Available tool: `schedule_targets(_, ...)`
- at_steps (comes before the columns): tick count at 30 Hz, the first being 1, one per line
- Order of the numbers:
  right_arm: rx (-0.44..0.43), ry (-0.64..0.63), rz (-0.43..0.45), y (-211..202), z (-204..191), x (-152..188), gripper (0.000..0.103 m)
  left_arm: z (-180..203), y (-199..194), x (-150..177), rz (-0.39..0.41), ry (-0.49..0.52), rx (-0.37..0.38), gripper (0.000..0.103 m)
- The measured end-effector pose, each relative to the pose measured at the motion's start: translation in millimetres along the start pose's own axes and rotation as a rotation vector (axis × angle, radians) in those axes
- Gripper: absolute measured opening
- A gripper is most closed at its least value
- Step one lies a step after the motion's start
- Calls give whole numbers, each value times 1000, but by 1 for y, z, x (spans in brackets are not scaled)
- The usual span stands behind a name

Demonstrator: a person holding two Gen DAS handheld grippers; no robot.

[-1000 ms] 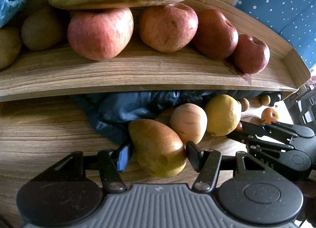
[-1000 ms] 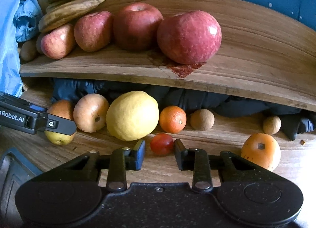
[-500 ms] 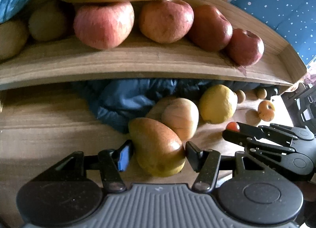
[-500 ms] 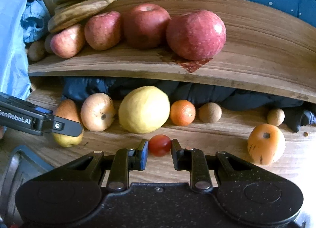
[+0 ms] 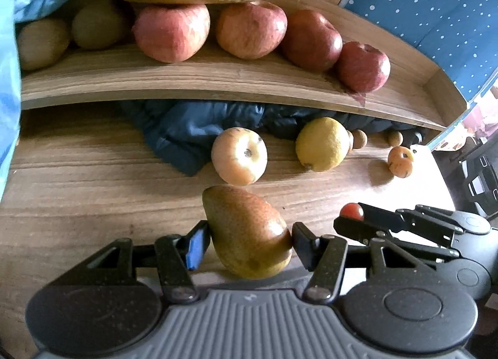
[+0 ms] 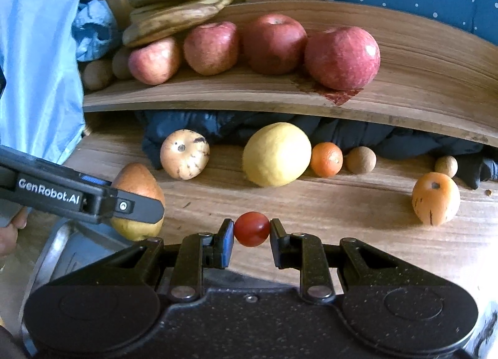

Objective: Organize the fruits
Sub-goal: 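Carry the pear in left gripper and tomato in right gripper over the tray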

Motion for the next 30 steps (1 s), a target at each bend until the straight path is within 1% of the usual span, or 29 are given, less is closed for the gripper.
schedule_targets(7,-22,-23,14,-19,-13,18,26,4,-15,25,20,-14,-9,62)
schedule_targets(18,-64,-67,6,-44,-33,66,26,10,-28,77,21,-56,-25,62)
schedule_targets(25,-79,-90,-7,-56,-45,94,26,17,-28,103,4,-56,-22,62)
schedule_targets(30,-84,-108,-24,-61,-53,112,26,21,-25,119,-25,-49,-20,62)
Point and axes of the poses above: each gripper's, at about its wrist camera, not at the fingertips, and y roughly the way its jaws point, z to its right, x to its underside, the point moved 4 cm from there along y, roughly the way its jaws point, and after that the axes turned 13 degrees about -z, right-handed, at the moved point
